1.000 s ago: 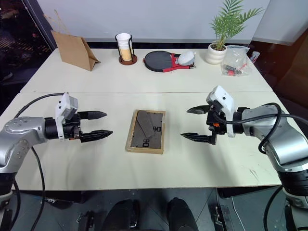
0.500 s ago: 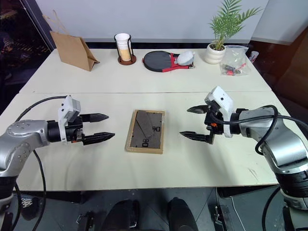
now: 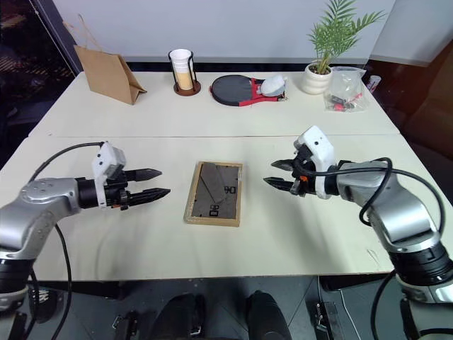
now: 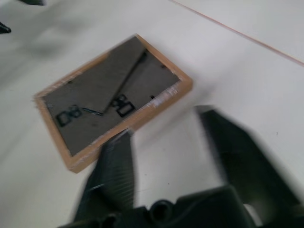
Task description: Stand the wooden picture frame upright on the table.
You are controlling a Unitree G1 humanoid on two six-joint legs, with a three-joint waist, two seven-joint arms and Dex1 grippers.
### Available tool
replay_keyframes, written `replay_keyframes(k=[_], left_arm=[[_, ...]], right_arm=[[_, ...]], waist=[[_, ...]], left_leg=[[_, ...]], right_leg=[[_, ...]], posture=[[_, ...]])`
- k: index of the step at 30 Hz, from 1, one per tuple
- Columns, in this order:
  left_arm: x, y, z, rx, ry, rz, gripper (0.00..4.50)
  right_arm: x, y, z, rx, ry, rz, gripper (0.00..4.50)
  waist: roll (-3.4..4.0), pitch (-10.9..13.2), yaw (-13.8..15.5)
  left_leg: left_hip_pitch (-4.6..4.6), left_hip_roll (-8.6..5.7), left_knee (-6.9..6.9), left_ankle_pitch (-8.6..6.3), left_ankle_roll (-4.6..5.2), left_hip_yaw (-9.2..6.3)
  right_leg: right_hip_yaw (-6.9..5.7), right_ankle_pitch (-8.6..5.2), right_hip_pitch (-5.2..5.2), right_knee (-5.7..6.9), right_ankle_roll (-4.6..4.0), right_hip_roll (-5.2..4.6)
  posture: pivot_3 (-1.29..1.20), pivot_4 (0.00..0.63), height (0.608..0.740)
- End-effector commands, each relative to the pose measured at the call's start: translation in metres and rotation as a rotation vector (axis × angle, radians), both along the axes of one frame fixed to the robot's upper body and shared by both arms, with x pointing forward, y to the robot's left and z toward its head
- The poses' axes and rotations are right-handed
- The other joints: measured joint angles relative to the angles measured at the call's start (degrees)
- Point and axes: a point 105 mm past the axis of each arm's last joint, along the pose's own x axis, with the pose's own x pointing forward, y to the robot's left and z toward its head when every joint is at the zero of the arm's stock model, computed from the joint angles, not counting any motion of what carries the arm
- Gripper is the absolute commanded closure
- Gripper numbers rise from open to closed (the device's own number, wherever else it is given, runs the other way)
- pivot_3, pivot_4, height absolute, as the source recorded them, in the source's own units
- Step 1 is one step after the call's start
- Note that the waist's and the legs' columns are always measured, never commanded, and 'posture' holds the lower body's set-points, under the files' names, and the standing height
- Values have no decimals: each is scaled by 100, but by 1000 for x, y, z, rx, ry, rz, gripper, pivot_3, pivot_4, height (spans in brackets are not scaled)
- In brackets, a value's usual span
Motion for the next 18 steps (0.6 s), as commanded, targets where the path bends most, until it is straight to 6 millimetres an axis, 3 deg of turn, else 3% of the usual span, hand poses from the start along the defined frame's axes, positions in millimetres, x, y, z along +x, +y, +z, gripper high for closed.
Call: replay_keyframes(k=[1,3,4,11,18], left_arm=[[6,-6,-1,40,-63,5,3282],[12,-11,-15,88,-73,16,4322],[14,-13,-20,106,-74,15,4424],[21,-32,-42,87,-32,15,4424],[3,-34,-48,85,37,-30,4424]], right_arm=[[8,3,-2,-23,-31,-60,4375],[16,6,-17,-43,-17,-121,4500],[19,8,-23,-55,-11,-143,4500],[28,35,-65,-61,55,-185,4500],[23,65,-73,-31,85,-109,4500]], waist=[[0,0,2],[-1,-3,2],[-1,-4,2],[-1,-5,-2],[-2,-5,-37]], left_leg=[[-2,0,1,0,0,0],[-3,0,4,0,0,-1],[0,-1,5,0,0,-1],[-6,0,30,-4,6,-1],[-4,2,41,-4,7,0]], right_leg=[[0,0,-1,0,0,0],[0,0,-1,0,0,0],[0,0,2,1,0,0],[0,0,-1,19,1,3],[2,0,-5,41,1,3]], posture=[[0,150,740],[0,150,740],[0,150,740],[0,150,740],[0,150,740]])
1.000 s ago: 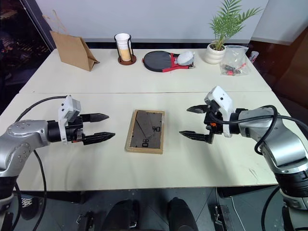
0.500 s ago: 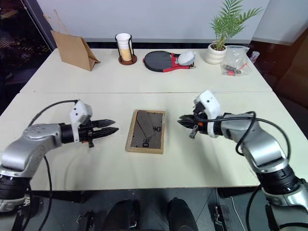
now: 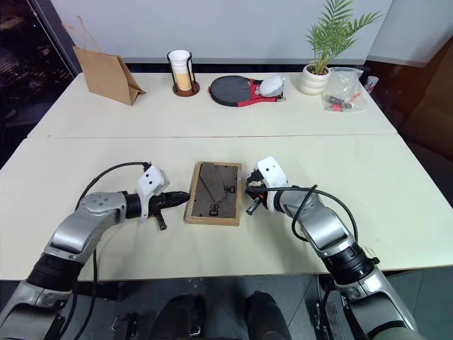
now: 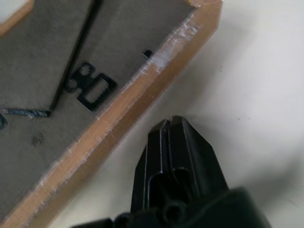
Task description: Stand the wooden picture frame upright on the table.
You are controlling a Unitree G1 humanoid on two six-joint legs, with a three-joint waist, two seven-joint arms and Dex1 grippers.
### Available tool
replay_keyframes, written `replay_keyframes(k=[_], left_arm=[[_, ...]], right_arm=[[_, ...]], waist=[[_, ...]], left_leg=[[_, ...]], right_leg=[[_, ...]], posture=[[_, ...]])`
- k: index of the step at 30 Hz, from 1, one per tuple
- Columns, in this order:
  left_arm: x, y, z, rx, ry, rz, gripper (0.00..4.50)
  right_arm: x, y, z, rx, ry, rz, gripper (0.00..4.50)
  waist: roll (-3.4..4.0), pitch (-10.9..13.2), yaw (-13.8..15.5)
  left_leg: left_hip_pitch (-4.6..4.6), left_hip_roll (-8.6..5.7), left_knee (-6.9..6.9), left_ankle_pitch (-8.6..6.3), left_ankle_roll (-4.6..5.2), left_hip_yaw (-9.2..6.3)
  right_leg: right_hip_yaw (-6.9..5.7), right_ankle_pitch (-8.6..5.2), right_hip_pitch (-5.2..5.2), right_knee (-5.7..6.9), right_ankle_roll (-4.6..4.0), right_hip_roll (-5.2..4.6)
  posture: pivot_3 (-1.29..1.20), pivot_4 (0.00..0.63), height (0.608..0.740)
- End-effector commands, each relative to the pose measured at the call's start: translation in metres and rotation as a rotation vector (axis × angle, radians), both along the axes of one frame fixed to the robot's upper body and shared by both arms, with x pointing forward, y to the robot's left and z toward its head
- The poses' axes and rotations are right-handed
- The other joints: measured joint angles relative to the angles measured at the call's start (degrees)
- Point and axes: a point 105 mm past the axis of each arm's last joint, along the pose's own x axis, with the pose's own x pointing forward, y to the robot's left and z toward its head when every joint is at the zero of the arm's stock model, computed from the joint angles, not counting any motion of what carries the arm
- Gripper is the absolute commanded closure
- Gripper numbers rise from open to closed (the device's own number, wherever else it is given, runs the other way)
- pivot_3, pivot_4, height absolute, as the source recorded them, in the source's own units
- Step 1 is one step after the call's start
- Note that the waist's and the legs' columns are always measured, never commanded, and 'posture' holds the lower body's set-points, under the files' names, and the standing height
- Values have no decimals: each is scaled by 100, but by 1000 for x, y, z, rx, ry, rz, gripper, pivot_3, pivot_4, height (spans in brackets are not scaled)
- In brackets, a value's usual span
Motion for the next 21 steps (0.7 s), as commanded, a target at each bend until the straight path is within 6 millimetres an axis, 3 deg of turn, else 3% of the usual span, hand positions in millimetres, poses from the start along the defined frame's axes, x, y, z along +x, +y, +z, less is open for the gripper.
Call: replay_keyframes(k=[1,7,17,21], left_arm=[[-11,0,9,-5,-1,-35,4424],[-20,10,10,22,15,-25,4424],[-33,11,10,24,59,-41,4424],[-30,20,12,42,53,-20,4424]], right_arm=[[-4,19,5,17,-9,65,4500],[-16,39,1,34,24,142,4500],[-17,41,-1,22,30,151,4500],[-16,32,-1,-8,19,136,4500]], waist=[[0,0,-9],[0,0,-14],[0,0,-12],[0,0,-13]], left_leg=[[1,0,0,0,0,0],[4,5,0,0,0,-2],[5,6,0,0,0,-2],[5,5,0,0,0,-2]], right_leg=[[0,0,0,2,0,0],[0,-1,-2,8,-2,4],[0,-1,-2,9,-2,3],[0,-1,-2,9,-2,3]], posture=[[0,150,740],[0,150,740],[0,150,740],[0,150,740]])
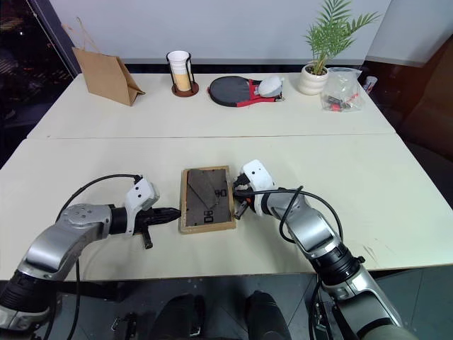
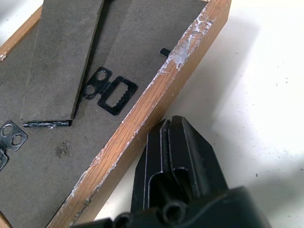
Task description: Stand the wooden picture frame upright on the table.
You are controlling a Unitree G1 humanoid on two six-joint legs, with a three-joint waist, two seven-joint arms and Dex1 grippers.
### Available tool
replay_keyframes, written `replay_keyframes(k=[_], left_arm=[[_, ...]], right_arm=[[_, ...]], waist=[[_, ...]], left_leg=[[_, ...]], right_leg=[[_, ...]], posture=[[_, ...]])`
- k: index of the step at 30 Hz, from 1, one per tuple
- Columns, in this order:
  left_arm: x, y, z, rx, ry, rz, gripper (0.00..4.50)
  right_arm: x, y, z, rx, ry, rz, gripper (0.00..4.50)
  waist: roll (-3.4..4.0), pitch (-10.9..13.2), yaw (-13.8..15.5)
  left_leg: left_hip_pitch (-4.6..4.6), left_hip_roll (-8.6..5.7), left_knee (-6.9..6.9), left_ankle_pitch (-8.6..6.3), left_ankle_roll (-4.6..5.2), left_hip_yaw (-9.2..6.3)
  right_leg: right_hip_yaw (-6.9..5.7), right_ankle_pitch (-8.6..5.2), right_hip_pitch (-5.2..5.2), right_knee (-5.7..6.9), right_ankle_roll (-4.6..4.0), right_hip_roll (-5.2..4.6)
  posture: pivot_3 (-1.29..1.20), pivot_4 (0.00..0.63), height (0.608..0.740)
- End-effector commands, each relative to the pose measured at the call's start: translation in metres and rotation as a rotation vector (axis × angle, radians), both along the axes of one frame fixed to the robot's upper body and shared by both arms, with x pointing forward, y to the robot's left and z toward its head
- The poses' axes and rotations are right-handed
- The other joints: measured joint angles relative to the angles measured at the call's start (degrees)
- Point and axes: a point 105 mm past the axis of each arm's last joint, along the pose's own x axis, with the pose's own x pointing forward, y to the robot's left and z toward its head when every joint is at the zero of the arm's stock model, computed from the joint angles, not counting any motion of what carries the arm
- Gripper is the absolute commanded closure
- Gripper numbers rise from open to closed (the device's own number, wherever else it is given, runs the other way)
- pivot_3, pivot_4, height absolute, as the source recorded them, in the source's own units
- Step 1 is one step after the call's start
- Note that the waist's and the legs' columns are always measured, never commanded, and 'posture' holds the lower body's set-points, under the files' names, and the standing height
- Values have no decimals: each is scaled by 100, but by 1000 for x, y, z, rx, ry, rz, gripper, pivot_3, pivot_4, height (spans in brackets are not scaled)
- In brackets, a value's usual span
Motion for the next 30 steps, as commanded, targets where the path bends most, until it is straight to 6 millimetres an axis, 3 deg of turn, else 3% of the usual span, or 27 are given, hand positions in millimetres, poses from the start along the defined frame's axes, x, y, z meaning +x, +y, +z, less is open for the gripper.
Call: replay_keyframes(k=[1,5,7,11,15,21,30], left_arm=[[6,9,17,6,-58,9,4424],[14,25,32,-35,-52,52,4424],[16,30,42,-107,-20,70,3895],[11,34,51,-261,155,81,2031],[-1,28,56,-413,395,92,46],[-12,19,37,-450,654,182,46],[-11,7,9,-487,766,296,46]], right_arm=[[-7,1,5,-14,-8,44,4500],[-14,-23,18,-28,-20,24,4500],[-19,-30,27,-26,-26,26,4500],[-29,-37,33,-55,-32,52,4500],[-37,-32,24,-65,-8,86,4500],[-38,-17,14,-60,-1,106,4500],[-43,11,15,4,19,204,4500]], waist=[[0,0,5],[0,1,50],[-1,1,53],[-1,1,22],[-2,1,4],[-3,1,14],[-5,0,23]], left_leg=[[1,0,0,0,0,0],[-3,0,0,0,0,-1],[-6,-1,0,-1,1,-2],[-5,-6,1,-1,2,-1],[-5,-1,0,-2,3,-8],[-5,-5,1,-2,3,-7],[-1,-5,2,-2,3,-10]], right_leg=[[0,0,0,0,0,0],[-3,-1,-2,-1,0,-2],[-5,-1,-2,-3,0,-9],[-3,-1,-1,-4,0,-9],[-4,-1,-4,-2,1,4],[-2,-1,-3,0,2,0],[-1,-1,-2,4,2,-3]], posture=[[0,150,740],[0,150,740],[0,150,740],[0,150,740],[0,150,740],[0,150,740],[0,150,740]])
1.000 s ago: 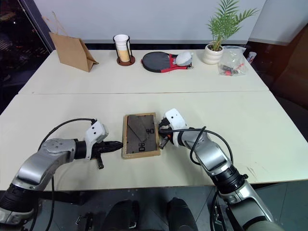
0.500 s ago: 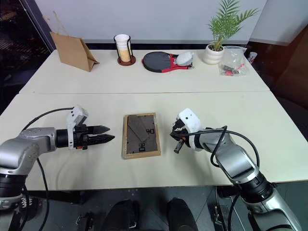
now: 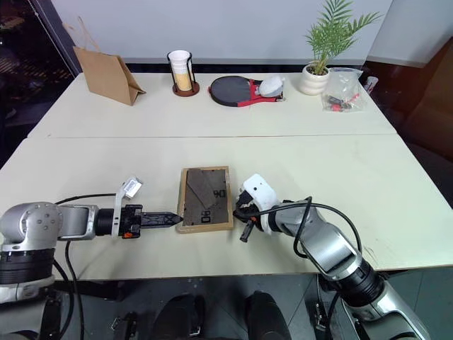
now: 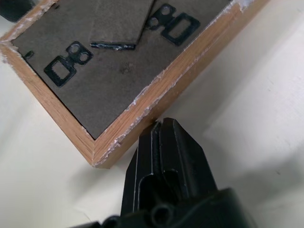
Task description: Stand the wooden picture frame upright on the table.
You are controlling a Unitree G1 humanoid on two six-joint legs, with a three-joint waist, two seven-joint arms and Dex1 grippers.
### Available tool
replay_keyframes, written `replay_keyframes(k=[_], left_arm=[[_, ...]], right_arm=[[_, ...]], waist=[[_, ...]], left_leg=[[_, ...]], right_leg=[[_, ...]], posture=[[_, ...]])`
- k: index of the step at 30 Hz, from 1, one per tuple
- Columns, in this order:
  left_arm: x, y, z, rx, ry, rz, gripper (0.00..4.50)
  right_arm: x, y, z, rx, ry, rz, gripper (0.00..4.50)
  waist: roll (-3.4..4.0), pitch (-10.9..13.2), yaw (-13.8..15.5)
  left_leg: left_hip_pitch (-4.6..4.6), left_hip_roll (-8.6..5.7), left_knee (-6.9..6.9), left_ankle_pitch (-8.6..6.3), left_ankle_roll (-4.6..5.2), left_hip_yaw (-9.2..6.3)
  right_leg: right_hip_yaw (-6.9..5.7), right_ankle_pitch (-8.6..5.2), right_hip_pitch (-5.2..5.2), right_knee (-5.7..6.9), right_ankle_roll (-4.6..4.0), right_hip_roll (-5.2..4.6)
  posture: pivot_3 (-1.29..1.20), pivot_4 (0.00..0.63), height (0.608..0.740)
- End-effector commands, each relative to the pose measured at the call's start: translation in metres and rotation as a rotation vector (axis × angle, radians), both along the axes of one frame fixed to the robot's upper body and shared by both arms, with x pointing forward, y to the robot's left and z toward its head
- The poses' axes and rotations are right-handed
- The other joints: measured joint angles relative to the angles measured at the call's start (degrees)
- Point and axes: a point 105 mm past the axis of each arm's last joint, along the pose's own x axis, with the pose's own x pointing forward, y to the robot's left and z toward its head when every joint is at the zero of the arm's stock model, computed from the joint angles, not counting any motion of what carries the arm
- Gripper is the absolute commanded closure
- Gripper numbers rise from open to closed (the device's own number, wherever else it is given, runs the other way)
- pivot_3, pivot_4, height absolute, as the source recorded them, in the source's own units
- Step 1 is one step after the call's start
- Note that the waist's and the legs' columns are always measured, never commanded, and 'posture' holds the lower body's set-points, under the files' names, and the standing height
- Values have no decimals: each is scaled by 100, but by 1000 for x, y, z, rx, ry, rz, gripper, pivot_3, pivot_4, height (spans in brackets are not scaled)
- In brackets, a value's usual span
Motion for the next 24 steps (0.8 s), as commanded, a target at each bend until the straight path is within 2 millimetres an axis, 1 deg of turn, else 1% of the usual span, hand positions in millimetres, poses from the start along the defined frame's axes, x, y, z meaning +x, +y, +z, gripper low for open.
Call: replay_keyframes(k=[1,5,6,8,9,10,11,13,14,17,19,22,24], left_arm=[[1,-2,-6,-29,25,37,46],[5,-9,-12,-86,60,60,46],[6,-10,-13,-100,68,67,283],[8,-12,-13,-130,76,81,892],[10,-13,-12,-151,75,85,1434],[10,-14,-10,-171,74,86,1874],[11,-16,-9,-195,74,86,2491],[11,-18,-7,-232,77,84,3356],[11,-19,-6,-248,75,82,3480],[14,-22,4,-347,65,90,3480],[18,-20,14,-419,45,102,3480],[17,-14,30,-494,5,101,3480],[14,-11,36,-513,-12,102,3480]], right_arm=[[-2,14,15,54,-36,74,4500],[-4,14,19,59,-43,95,4500],[-4,13,19,56,-45,95,4500],[-5,11,19,52,-47,96,4500],[-5,10,20,51,-48,97,4500],[-6,9,21,49,-51,98,4500],[-6,9,22,48,-53,100,4500],[-7,8,24,49,-56,103,4500],[-7,9,26,49,-61,104,4500],[-7,9,31,54,-72,105,4500],[-9,4,38,59,-81,97,4500],[-7,-15,52,38,-113,63,4500],[0,-27,70,58,-158,22,4500]], waist=[[0,0,11],[-3,-4,38],[-3,-5,39],[-4,-6,38],[-4,-6,37],[-4,-6,36],[-5,-5,32],[-8,-6,33],[-8,-6,27],[-8,-6,16],[-9,-6,19],[-10,-6,22],[-10,-5,26]], left_leg=[[0,0,0,0,0,-1],[6,-6,0,0,0,-5],[8,-6,2,0,0,-5],[10,-8,4,0,0,-7],[10,-9,6,0,0,-8],[10,-9,6,0,0,-8],[9,-9,6,0,0,-9],[5,-8,5,0,0,-12],[5,-8,5,0,0,-15],[5,-8,2,0,-1,-15],[4,-6,2,0,0,-16],[-1,-3,2,0,-1,-20],[-2,-3,2,-1,-1,-21]], right_leg=[[-1,0,1,1,0,-1],[-4,0,12,-1,-1,-15],[-5,0,16,-2,-1,-18],[-6,-1,21,-2,-2,-22],[-7,-1,22,-2,-2,-22],[-7,-1,22,-3,-2,-22],[-7,-1,22,-3,-1,-22],[-11,-1,18,-4,-1,-22],[-14,-1,19,-4,-1,-22],[-13,-1,17,-4,-1,-21],[-12,-1,16,-4,-1,-21],[-10,0,12,-4,-1,-22],[-11,0,12,-5,-1,-25]], posture=[[0,150,740],[0,150,740],[0,150,740],[0,150,740],[0,150,740],[0,150,740],[0,150,740],[0,150,740],[0,150,740],[0,150,740],[0,150,740],[0,150,740],[0,150,740]])
